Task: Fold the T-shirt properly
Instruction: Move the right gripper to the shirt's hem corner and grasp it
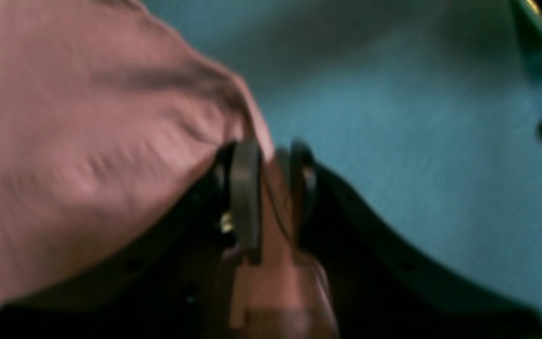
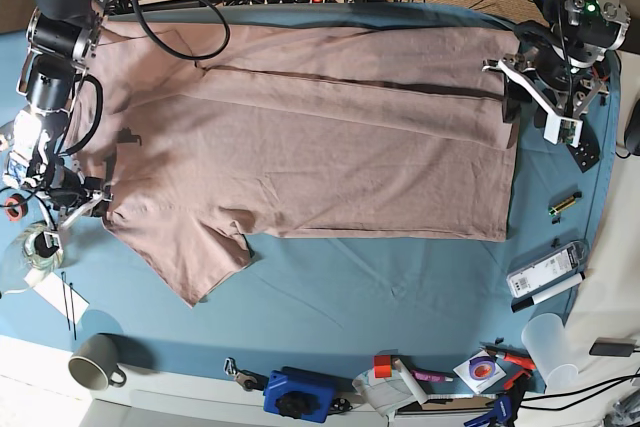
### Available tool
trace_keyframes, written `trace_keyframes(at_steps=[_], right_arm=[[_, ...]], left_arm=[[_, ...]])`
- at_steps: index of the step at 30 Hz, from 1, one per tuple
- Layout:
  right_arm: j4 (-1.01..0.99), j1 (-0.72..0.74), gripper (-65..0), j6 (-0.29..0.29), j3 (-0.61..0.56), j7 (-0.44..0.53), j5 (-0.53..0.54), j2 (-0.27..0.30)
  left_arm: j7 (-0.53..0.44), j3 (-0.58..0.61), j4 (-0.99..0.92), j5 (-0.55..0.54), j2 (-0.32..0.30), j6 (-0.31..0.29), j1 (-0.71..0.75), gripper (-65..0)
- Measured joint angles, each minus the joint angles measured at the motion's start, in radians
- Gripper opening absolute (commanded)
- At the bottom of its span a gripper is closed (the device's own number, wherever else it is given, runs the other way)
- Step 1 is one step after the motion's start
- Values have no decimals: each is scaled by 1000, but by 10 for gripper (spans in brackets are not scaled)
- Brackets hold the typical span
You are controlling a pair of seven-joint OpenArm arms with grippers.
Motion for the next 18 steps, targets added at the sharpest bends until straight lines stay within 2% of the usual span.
trace_keyframes(at_steps=[1, 5, 9, 12, 16, 18], right_arm=[[2, -5, -644, 0, 1, -8, 7, 2], [15, 4, -650, 1, 1, -184, 63, 11], [62, -18, -650, 4, 0, -287, 186, 27], [139, -44, -650, 4, -3, -402, 248, 39], [279, -134, -650, 6, -10, -547, 431, 72], [355, -187, -650, 20, -4, -568, 454, 88]], left_arm=[[0, 0, 0, 0, 0, 0, -2, -354], [0, 0, 0, 0, 0, 0, -3, -354], [0, 0, 0, 0, 3, 0, -6, -354], [0, 0, 0, 0, 4, 0, -6, -354], [-3, 0, 0, 0, 4, 0, -6, -354], [-8, 0, 0, 0, 6, 0, -6, -354]])
